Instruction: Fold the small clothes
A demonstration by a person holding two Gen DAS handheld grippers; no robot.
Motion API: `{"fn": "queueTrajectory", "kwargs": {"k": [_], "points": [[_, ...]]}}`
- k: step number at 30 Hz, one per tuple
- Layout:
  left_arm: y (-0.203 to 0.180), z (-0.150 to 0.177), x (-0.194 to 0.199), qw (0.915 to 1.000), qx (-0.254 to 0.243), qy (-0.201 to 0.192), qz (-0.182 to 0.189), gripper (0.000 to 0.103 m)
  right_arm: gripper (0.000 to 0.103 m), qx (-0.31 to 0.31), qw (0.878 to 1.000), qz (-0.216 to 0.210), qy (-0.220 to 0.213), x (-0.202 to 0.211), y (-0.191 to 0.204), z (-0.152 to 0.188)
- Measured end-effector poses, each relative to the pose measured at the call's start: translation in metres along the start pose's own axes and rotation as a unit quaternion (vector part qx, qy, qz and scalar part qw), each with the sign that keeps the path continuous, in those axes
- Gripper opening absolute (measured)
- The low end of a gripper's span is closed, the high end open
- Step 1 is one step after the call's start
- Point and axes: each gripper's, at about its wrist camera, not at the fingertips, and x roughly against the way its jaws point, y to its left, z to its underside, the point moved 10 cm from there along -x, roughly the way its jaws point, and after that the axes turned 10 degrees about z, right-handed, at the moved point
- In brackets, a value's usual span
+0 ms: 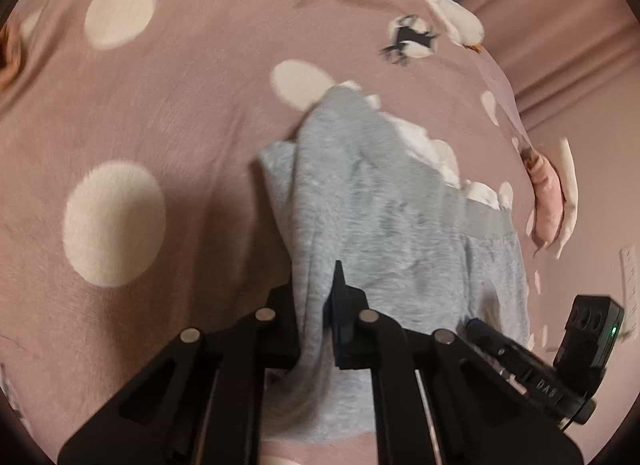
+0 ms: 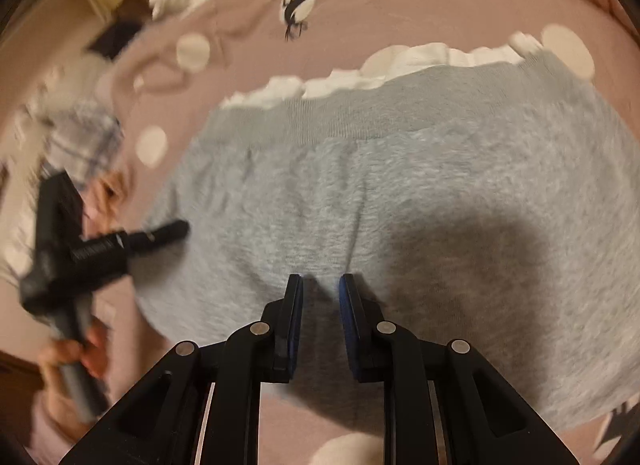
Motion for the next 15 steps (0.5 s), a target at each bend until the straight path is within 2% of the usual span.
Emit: {"fn": "queueTrajectory", "kwargs": {"k": [5, 9, 13, 15], "points": [[-0.058, 0.002, 0.009, 0.9972, -0.075, -0.005, -0.010, 0.009, 0.022, -0.060, 0.995, -0.074, -0.013, 0.013, -0.014, -0.002], [-0.115, 0.011, 0.009, 0.9892, -0.146, 0.000, -0.010, 0.009, 0.022, -0.101, 0.987, -0.121, -0.027, 0.026, -0.021, -0.005], [-0.160, 0.025, -0.005, 0.9817, -0.190, 0.016, -0.002, 0.009, 0.022, -0.180, 0.963, -0.199, -0.032, 0.034, -0.033, -0.014], [-0.174, 0.038, -0.018, 0.9769, -0.211, 0.034, -0.003, 0.009, 0.022, -0.223, 0.946, -0.233, -0.037, 0.037, -0.044, -0.019]]}}
